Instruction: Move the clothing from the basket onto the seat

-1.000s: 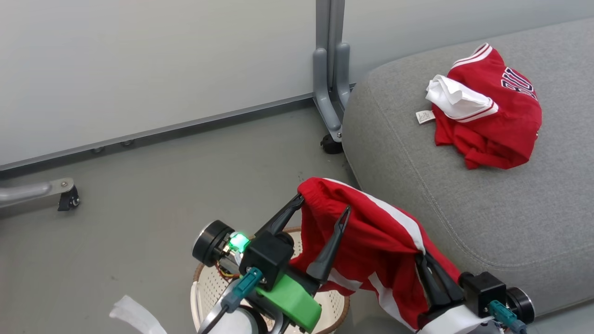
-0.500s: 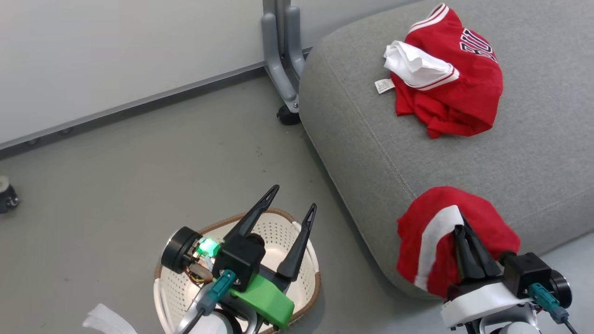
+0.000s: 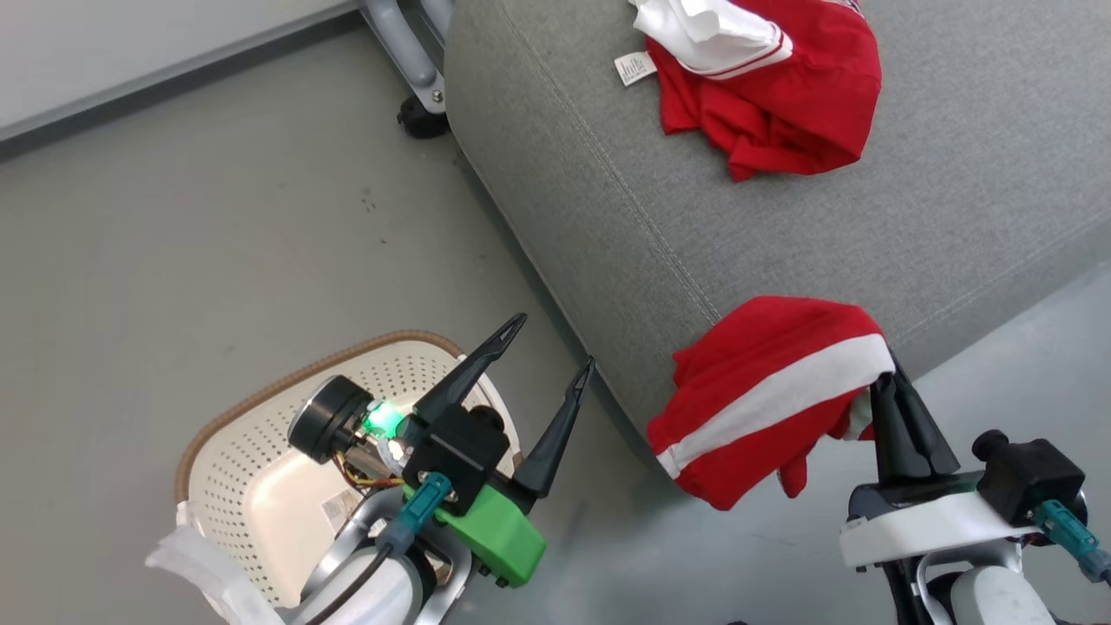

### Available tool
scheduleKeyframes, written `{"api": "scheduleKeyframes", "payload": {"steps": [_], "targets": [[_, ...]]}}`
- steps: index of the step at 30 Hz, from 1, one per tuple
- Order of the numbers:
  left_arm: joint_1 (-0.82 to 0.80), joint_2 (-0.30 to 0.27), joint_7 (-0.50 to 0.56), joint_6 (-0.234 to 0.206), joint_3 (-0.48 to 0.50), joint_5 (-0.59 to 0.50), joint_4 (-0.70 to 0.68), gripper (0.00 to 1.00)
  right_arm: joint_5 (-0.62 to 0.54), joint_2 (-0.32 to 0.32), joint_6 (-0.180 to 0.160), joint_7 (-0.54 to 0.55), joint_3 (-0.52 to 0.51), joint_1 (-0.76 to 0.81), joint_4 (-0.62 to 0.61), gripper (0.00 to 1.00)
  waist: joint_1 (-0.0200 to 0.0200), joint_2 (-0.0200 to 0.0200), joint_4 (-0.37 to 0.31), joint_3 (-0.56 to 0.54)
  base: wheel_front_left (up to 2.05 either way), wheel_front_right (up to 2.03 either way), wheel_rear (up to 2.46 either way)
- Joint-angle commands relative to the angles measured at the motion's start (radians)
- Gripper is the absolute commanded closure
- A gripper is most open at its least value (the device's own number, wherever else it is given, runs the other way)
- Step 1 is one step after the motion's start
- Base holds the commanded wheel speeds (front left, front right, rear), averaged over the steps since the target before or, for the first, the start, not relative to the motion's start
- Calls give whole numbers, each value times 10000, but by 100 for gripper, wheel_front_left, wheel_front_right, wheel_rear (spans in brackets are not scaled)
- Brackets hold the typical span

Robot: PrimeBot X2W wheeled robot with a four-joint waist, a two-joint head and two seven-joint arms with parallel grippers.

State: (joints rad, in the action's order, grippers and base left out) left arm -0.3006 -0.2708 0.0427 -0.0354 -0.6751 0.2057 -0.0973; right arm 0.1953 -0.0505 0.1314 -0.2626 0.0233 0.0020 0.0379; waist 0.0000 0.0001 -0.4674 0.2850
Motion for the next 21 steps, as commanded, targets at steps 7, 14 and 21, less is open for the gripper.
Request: {"api": "scheduleKeyframes", "payload": {"steps": [7,14,21], "targets": [[-1043,-298,626,474,-267,-413,-397,0,285,2,-14,-33,-1063,-1788,-1236,100,0,-1,98,2467,0,0,0],[-1871,-411,1150,844,-518,-680,-665,0,-195,-307,-10,-33,-3336,-5419,-1722,100,0,-1,1241,4140,0,0,0],[-2265,-221,1103,1002,-690,-602,-840,0,-878,-2204,-14,-32,-4536,-8869,112,100,0,-1,2072,4908,0,0,0]]}}
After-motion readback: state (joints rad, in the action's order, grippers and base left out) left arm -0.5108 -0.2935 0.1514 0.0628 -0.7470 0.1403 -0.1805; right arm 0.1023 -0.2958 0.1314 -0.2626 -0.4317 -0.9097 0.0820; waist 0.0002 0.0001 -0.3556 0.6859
